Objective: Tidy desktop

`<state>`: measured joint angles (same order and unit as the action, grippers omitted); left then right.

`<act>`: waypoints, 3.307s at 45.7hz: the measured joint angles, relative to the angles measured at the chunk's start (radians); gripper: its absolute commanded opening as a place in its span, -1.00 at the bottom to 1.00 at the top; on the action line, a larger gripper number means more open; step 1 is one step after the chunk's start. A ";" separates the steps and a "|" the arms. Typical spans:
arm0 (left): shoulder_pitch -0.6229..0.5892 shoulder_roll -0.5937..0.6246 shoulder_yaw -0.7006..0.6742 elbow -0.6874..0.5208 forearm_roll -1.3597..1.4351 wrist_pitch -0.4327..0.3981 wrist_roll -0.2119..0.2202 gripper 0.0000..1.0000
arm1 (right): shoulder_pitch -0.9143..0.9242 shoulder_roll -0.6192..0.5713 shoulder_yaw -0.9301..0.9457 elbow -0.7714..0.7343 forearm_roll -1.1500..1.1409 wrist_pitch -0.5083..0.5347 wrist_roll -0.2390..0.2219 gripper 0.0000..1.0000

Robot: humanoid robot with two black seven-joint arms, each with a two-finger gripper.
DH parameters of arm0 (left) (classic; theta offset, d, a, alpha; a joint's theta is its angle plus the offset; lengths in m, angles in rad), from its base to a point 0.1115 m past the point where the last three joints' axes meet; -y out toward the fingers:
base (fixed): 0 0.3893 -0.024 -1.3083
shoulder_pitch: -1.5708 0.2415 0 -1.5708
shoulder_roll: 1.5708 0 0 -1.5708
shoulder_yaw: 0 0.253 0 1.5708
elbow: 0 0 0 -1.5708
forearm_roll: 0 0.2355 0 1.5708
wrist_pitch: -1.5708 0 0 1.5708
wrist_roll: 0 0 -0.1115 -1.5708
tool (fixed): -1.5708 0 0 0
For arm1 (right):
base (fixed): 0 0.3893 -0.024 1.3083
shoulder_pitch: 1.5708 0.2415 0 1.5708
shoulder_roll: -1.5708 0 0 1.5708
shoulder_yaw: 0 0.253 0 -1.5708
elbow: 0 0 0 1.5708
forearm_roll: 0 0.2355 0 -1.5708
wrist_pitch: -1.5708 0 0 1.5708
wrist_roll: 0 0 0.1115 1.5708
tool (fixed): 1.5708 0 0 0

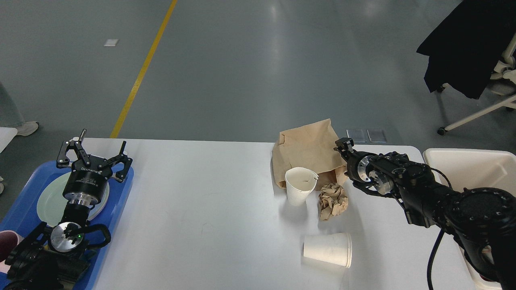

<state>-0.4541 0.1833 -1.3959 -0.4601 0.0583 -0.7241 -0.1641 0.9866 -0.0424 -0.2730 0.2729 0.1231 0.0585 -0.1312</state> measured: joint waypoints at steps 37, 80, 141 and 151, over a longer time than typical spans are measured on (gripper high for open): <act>0.000 0.000 0.000 0.000 0.000 0.000 0.000 0.93 | 0.005 -0.013 -0.004 0.016 -0.039 0.045 -0.013 -1.00; 0.000 0.001 0.000 0.000 0.000 0.000 0.000 0.93 | 0.567 -0.482 -0.103 0.508 -0.037 0.047 -0.170 -1.00; 0.000 0.001 0.000 0.000 0.000 0.000 0.000 0.93 | -0.115 -0.604 -0.424 0.278 -0.287 0.039 -0.136 -1.00; 0.000 0.001 0.000 0.000 0.000 0.000 0.000 0.93 | -0.206 -0.516 -0.416 0.191 -0.286 0.037 -0.136 -1.00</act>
<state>-0.4538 0.1840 -1.3961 -0.4601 0.0583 -0.7240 -0.1641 0.7804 -0.5587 -0.6888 0.4636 -0.1629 0.0952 -0.2669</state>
